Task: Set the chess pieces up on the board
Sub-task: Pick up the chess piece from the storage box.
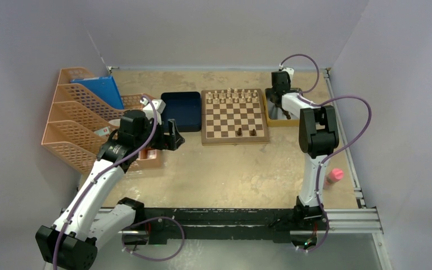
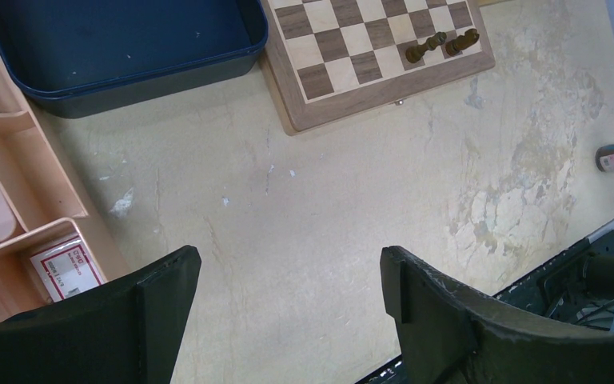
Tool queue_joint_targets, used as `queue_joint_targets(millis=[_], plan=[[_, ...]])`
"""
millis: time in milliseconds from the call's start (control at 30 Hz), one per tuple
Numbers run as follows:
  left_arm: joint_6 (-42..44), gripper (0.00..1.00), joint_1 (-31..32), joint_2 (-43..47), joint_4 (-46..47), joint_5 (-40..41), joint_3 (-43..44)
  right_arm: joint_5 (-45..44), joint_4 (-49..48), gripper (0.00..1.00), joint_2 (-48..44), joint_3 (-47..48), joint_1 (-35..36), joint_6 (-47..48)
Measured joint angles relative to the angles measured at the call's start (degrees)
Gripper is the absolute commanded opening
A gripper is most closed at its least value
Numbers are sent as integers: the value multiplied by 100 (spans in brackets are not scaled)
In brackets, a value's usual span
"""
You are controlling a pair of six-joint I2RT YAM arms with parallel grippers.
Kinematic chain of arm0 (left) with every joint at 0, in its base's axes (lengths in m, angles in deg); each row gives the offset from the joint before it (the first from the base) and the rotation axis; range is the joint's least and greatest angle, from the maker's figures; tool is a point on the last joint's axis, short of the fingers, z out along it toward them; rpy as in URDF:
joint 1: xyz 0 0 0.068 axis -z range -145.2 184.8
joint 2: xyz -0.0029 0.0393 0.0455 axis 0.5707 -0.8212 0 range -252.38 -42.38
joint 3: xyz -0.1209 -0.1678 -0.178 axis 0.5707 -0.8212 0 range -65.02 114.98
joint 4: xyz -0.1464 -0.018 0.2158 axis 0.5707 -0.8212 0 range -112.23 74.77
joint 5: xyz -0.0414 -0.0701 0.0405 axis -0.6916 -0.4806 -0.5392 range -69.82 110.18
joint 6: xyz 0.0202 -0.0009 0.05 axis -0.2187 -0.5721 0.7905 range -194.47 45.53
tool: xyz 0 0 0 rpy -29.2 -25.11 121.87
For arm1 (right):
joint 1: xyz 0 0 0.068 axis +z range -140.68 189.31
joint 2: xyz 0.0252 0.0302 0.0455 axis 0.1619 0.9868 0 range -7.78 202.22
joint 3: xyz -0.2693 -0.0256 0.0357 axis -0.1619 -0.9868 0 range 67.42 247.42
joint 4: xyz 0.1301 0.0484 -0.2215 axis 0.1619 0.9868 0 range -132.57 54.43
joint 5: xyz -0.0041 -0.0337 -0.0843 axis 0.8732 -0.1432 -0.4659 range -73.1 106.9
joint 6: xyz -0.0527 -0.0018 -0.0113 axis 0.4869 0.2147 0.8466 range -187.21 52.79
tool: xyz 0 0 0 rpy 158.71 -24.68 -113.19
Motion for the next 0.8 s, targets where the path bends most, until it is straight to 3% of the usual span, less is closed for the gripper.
queue_joint_targets(millis=[300,800], plan=[[0,83,0,13,0,7,0,125,190,16,-181,0,-31,-85],[0,83,-2,120,-2,11,0,487,699,15,-1657,-120,210,-442]])
